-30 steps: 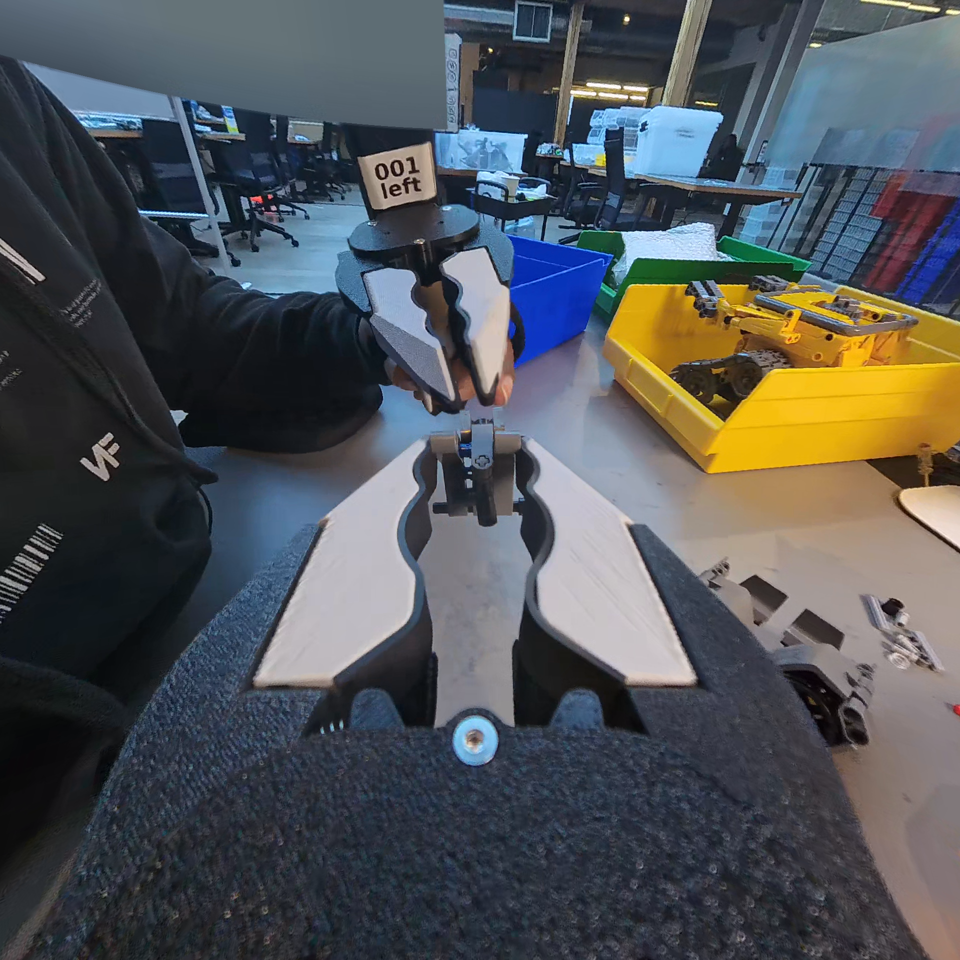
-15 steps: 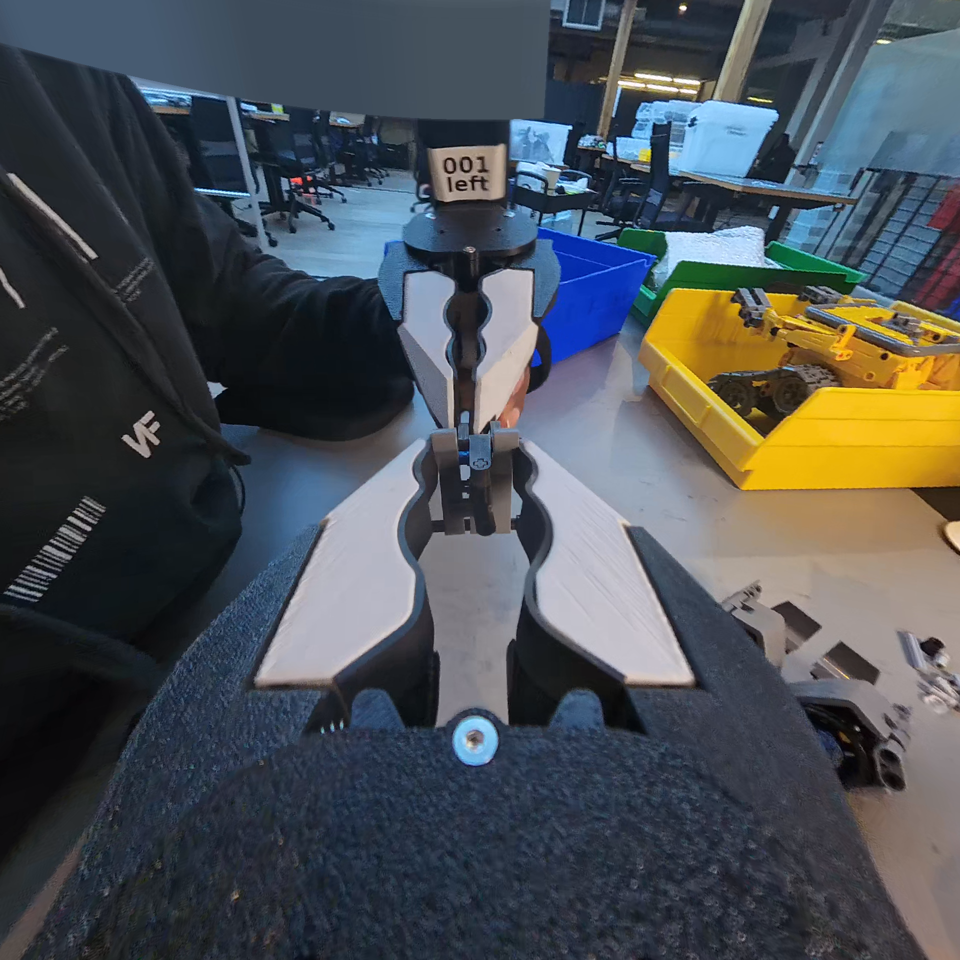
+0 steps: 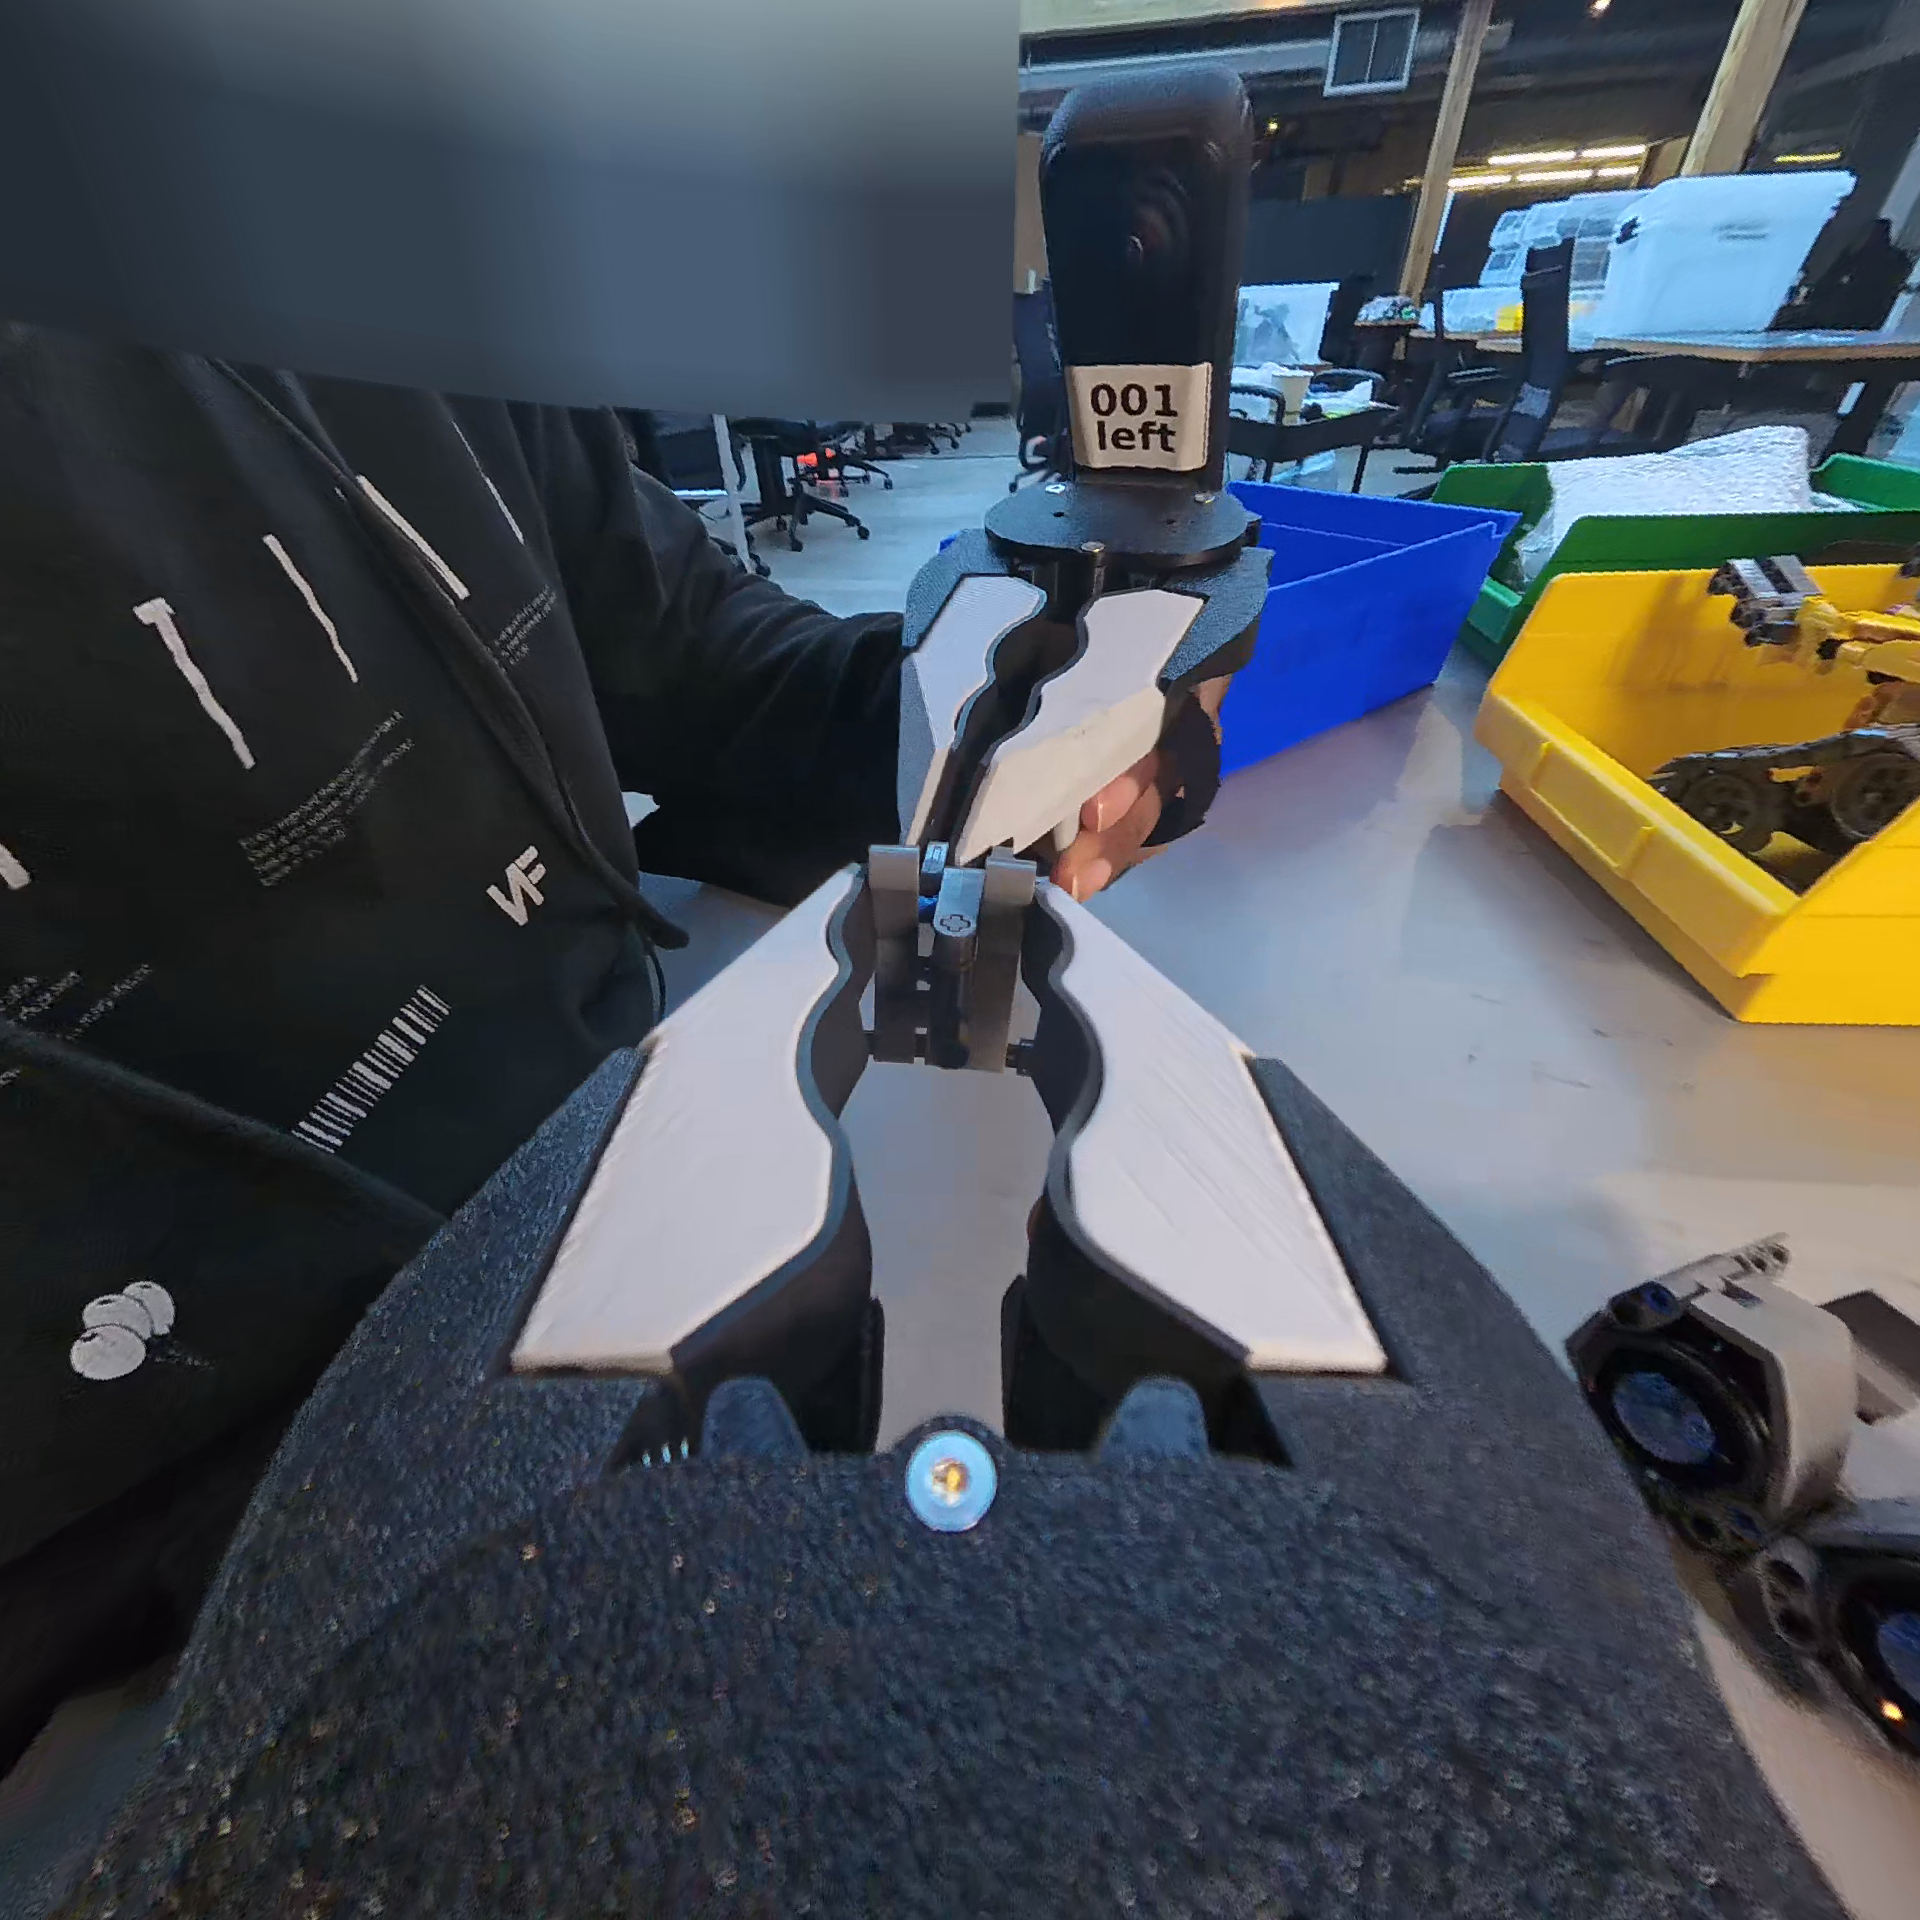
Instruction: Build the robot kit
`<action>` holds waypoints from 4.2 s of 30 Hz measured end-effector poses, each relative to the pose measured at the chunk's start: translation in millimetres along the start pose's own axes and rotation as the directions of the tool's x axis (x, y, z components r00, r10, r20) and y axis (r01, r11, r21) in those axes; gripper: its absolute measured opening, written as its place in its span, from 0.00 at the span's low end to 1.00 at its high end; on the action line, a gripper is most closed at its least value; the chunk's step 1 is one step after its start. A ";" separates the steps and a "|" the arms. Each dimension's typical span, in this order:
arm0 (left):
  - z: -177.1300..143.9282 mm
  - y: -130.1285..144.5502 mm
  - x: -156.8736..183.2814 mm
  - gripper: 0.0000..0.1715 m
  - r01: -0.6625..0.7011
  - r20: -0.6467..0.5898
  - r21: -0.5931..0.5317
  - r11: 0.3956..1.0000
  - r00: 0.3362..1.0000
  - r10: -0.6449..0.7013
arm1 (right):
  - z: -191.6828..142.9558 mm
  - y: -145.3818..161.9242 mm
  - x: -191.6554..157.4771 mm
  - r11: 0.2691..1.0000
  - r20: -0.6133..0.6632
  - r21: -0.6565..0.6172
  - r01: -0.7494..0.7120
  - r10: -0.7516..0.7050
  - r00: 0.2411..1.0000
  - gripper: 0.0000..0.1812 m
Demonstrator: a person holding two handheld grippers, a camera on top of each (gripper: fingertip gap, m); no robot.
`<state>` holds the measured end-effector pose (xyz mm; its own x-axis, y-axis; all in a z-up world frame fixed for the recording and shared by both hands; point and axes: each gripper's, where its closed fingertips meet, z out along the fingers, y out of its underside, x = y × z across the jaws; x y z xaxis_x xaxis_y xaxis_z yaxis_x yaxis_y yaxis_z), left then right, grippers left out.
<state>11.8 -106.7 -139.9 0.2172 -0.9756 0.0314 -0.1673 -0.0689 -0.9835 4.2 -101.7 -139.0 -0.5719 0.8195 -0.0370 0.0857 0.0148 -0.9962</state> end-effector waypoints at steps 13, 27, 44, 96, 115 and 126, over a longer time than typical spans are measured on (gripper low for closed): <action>2.5 -9.2 9.3 0.01 0.115 -0.127 0.103 0.988 0.987 -0.102 | -3.4 -5.0 -9.6 0.976 0.170 0.103 -0.190 0.171 0.971 0.13; -0.4 1.3 -31.6 0.02 0.067 0.217 0.045 0.997 0.973 -0.075 | -10.4 -0.1 31.7 0.954 -0.010 0.157 -0.257 0.262 0.965 0.15; -4.4 7.9 -55.4 0.01 0.099 0.397 0.021 0.995 0.913 -0.099 | -17.7 13.5 58.4 0.964 -0.214 0.078 -0.253 0.264 0.940 0.15; -14.2 22.4 -56.2 0.18 -0.098 0.413 -0.169 0.981 0.896 0.161 | -10.9 25.4 50.0 0.462 0.223 0.150 -0.874 0.846 0.485 0.14; -11.0 51.8 -80.9 0.09 -0.071 0.548 -0.462 0.884 0.761 0.347 | -14.8 47.5 78.8 0.915 -0.452 -0.051 -0.401 0.337 0.826 0.17; -4.6 44.5 -69.0 0.08 -0.010 0.517 -0.287 0.958 0.840 0.164 | -14.9 42.5 67.3 0.918 -0.374 -0.046 -0.393 0.349 0.859 0.05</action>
<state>-15.0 -43.4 -185.0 0.6519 -0.7236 -0.2266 -0.4388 -0.1163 -0.8910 -18.5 -37.4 -182.6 -0.1564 0.9237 -0.3497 0.3411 -0.2818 -0.8968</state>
